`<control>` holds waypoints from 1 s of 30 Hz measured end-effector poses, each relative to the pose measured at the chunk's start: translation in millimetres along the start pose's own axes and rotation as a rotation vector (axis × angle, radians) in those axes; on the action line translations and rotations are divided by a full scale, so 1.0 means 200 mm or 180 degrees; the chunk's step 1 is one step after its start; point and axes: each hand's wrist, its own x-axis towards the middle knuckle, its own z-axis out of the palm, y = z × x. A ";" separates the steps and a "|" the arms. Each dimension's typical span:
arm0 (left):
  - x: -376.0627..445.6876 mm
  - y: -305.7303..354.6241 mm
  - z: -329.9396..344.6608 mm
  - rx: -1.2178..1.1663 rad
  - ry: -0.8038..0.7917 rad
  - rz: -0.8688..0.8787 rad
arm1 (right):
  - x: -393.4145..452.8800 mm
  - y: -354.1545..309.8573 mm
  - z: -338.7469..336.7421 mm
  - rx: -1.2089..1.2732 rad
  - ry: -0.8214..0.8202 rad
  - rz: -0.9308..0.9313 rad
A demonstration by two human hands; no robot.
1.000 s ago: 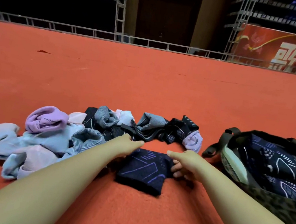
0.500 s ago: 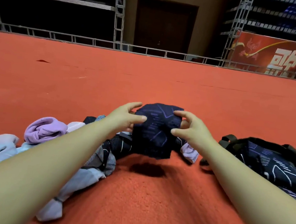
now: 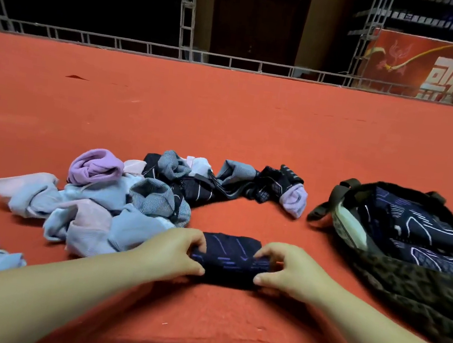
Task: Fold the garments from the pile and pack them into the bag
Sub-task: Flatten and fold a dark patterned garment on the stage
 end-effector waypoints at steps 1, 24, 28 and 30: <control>-0.01 0.00 0.00 0.0089 -0.0018 0.0088 | 0.00 0.00 0.00 -0.0292 0.0022 -0.0043; 0.06 -0.01 0.02 -0.0851 -0.0172 -0.0471 | 0.02 -0.02 0.00 0.0910 -0.0015 0.0621; 0.09 -0.02 0.01 -0.0193 -0.0671 -0.0796 | 0.06 0.01 0.01 -0.0186 -0.0240 0.0769; 0.08 0.01 -0.02 -0.0185 -0.1005 -0.0934 | 0.06 0.01 0.00 -0.0206 -0.0557 0.0822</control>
